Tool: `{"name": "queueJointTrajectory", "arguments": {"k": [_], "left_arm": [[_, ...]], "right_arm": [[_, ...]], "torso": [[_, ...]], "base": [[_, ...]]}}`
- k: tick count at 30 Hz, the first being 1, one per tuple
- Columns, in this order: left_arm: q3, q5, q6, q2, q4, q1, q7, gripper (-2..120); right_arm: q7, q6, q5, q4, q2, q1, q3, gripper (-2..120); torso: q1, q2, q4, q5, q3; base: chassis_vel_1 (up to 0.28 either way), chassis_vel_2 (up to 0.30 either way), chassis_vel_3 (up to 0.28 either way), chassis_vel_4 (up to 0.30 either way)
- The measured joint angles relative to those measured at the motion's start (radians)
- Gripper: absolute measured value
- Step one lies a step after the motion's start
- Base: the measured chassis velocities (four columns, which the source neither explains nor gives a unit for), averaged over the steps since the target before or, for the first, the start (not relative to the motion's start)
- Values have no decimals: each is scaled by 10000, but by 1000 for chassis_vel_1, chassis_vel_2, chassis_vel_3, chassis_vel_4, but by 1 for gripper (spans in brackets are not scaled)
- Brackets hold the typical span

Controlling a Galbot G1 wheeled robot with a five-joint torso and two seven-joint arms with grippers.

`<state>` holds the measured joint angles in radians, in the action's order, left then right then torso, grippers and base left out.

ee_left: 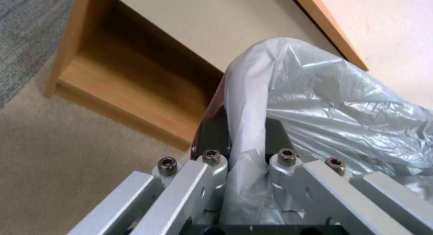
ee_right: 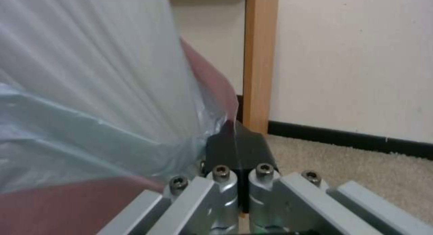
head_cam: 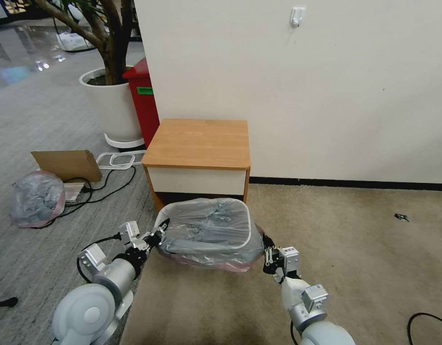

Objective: Pick up the garbage bag from the table and place it over the trash can.

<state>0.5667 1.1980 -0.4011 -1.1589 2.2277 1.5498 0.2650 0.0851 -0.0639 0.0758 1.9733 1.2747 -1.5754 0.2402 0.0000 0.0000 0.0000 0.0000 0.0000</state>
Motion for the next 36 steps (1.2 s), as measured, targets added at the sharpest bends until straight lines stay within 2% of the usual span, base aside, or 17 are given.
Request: {"name": "queueJointTrajectory", "arguments": {"k": [9,14,17,19,20,21,23,27,30,31,33,35,36], "left_arm": [[64,195,-14,20,206,101,-23,6],[70,159,-24,19,209,100,-23,6],[69,-179,-24,21,81,104,-21,6],[68,-736,-22,125,-166,105,-14,6],[68,-839,-22,157,-246,98,-14,6],[68,-839,-22,157,-246,98,-14,6],[94,-1015,-21,252,-540,45,-26,6],[107,-1086,-10,299,-878,-35,-79,6],[37,-1296,29,308,-1123,-64,-148,6],[37,-1296,29,308,-1123,-64,-148,6],[-79,-1788,47,393,-1030,65,-200,6],[-131,-2016,47,447,-941,112,-216,6],[-211,-2367,47,541,-793,180,-269,6]], "right_arm": [[-80,-551,-1119,-654,213,182,42,0],[-79,-559,-957,-488,166,56,76,0],[-50,-468,-450,-139,75,-86,78,6],[-35,-414,213,414,-93,-328,112,18],[-34,-400,343,539,-134,-396,129,19],[-34,-400,343,539,-134,-396,129,19],[-28,-287,886,1066,-280,-669,197,30],[-30,-204,1601,1490,-378,-909,207,41],[-33,-143,2457,1958,-456,-1170,341,55],[-33,-143,2457,1958,-456,-1170,341,55],[-29,520,3471,3008,-791,-1182,665,68],[-35,788,3661,3284,-984,-1034,696,71],[-141,1336,3851,3696,-1445,-635,712,76]], "torso": [[0,0,1,0,0],[0,0,0,1,0],[0,0,0,0,0],[0,0,0,-1,0],[0,0,1,0,0],[0,0,1,0,0],[0,0,0,-2,0],[0,0,0,-1,0],[0,0,0,0,0],[0,0,0,0,0],[0,0,-2,-1,0],[0,0,-3,-1,0],[0,0,-3,1,-1]], "base": [[0,0,0,0],[0,0,0,0],[0,0,0,0],[0,0,0,0],[0,0,0,0],[0,0,0,0],[0,0,0,0],[0,0,0,0],[0,0,0,0],[0,0,0,0],[0,0,0,0],[0,0,0,0],[0,0,0,0]]}}
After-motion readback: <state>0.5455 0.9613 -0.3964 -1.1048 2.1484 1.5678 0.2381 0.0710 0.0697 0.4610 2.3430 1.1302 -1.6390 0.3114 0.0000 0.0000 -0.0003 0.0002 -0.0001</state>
